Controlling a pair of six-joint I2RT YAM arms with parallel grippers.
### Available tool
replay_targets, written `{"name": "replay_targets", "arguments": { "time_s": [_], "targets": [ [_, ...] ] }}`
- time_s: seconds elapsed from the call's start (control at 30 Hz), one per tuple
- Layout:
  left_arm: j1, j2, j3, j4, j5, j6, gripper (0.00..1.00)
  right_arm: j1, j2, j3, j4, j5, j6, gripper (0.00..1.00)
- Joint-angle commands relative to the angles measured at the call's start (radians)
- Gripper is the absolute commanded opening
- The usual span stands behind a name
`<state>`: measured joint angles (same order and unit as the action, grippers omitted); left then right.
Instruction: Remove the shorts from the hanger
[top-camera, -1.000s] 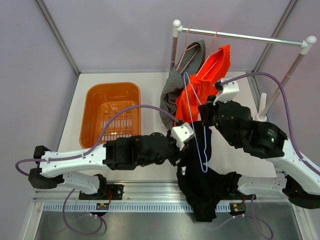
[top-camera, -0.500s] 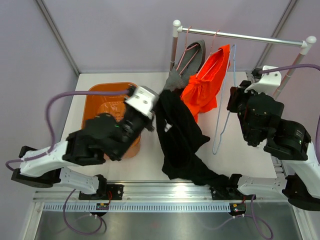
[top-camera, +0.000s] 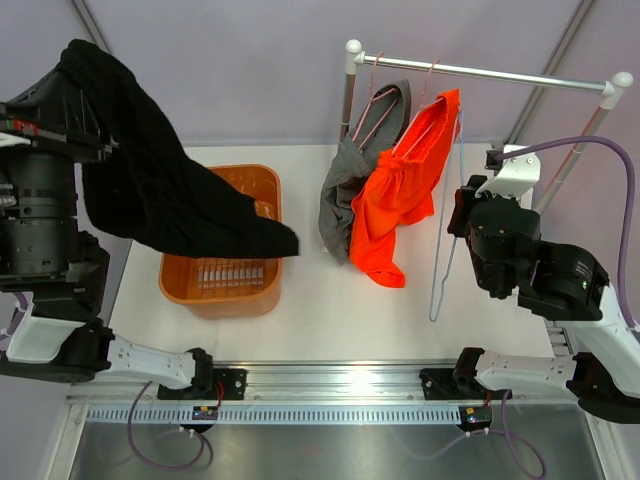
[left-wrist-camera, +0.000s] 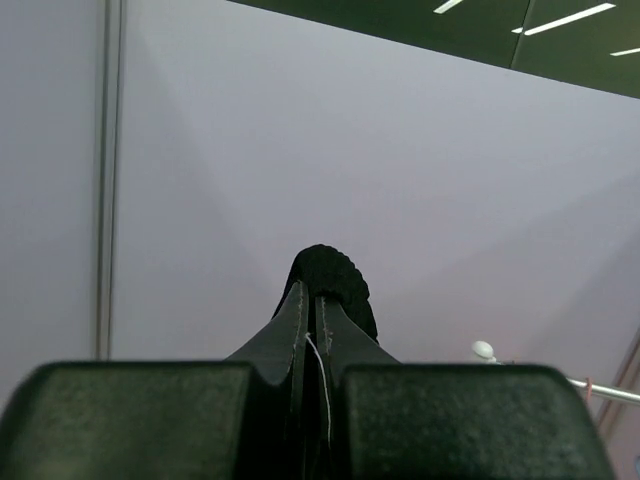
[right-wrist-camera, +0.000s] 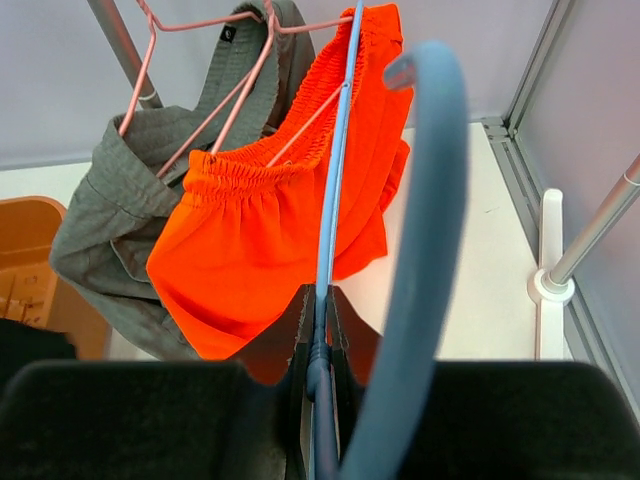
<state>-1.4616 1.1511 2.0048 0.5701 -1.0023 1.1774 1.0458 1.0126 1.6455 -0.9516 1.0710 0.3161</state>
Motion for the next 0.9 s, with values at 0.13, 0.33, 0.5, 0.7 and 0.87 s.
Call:
{"name": "replay_targets", "arguments": {
  "time_s": [0.13, 0.33, 0.5, 0.7, 0.87],
  "targets": [
    [0.067, -0.231, -0.47, 0.122, 0.103, -0.102, 0.0, -0.012, -0.029, -0.033, 0.011, -0.002, 0.054, 0.0],
    [0.359, -0.187, -0.486, -0.483, 0.203, -0.608, 0.0, -0.012, -0.034, -0.029, -0.045, -0.009, 0.098, 0.0],
    [0.581, -0.047, -0.358, -0.781, 0.342, -0.895, 0.0, -0.015, -0.042, -0.012, -0.068, -0.002, 0.1, 0.0],
    [0.872, -0.082, -0.48, -0.866, 0.447, -1.223, 0.0, -0.088, -0.028, 0.01, -0.064, -0.025, 0.055, 0.0],
    [1.021, -0.183, -0.734, -0.904, 0.502, -1.472, 0.0, -0.338, -0.013, 0.002, 0.002, -0.252, -0.024, 0.0]
  ]
}}
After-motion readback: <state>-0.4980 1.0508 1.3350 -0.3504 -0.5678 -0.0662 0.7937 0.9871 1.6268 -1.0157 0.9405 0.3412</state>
